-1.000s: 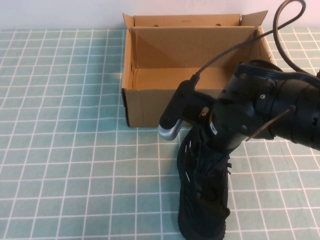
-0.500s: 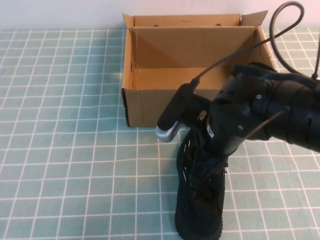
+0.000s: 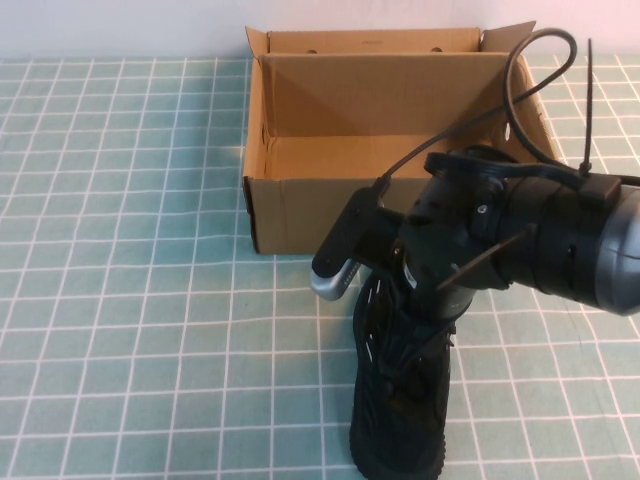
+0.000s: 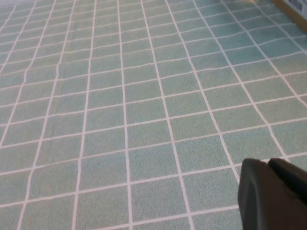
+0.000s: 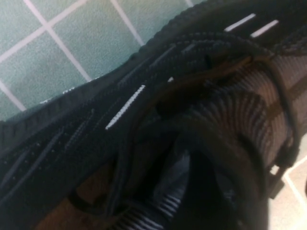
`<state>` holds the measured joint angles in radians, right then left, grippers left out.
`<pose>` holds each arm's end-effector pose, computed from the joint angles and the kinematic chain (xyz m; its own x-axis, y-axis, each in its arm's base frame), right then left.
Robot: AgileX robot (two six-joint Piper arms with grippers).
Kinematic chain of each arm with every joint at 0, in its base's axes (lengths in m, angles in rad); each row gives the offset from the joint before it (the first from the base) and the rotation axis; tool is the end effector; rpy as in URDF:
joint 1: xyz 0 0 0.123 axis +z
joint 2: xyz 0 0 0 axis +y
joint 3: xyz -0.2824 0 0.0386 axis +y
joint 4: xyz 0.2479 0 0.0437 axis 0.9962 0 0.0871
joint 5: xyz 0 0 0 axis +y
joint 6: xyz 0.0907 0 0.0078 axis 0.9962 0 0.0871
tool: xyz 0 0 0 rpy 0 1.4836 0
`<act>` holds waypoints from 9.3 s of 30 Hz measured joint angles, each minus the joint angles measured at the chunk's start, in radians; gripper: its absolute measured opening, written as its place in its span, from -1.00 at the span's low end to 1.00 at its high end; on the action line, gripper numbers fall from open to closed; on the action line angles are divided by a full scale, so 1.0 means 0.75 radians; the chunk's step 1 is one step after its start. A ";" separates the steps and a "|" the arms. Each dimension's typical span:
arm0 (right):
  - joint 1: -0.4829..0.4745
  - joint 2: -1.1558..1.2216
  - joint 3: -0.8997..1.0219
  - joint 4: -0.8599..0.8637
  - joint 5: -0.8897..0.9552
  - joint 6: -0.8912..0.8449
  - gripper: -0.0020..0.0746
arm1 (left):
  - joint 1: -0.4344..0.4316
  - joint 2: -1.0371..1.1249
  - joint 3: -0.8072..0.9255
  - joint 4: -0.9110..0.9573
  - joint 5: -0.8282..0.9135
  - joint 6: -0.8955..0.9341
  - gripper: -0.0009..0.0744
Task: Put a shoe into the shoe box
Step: Pick up the shoe from the table, then hand over the shoe, then place the shoe in the shoe box
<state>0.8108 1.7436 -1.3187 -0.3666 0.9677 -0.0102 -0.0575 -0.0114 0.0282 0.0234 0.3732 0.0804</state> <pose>0.2647 0.2394 0.2490 -0.5011 -0.8361 -0.2233 -0.7636 0.5486 -0.3405 0.0526 -0.0022 0.1706 -0.2910 0.1189 -0.9493 0.0794 0.9918 0.0999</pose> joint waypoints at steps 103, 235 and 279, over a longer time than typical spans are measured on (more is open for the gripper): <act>-0.171 -0.064 -0.751 0.160 0.403 0.043 -0.95 | -0.446 1.291 -1.069 -0.908 0.109 0.824 -0.99; -0.234 -0.314 -0.648 0.243 0.394 0.132 -0.71 | -0.673 1.936 -1.505 -1.411 -0.195 1.651 -0.83; -0.234 -0.936 0.384 0.269 0.098 0.424 -0.96 | -0.226 3.089 -2.875 -1.676 0.843 1.964 -0.83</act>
<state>0.6351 1.0415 -1.0306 -0.1652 1.0414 0.3075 -0.2274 2.3056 -2.1279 -1.2335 1.0051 1.5535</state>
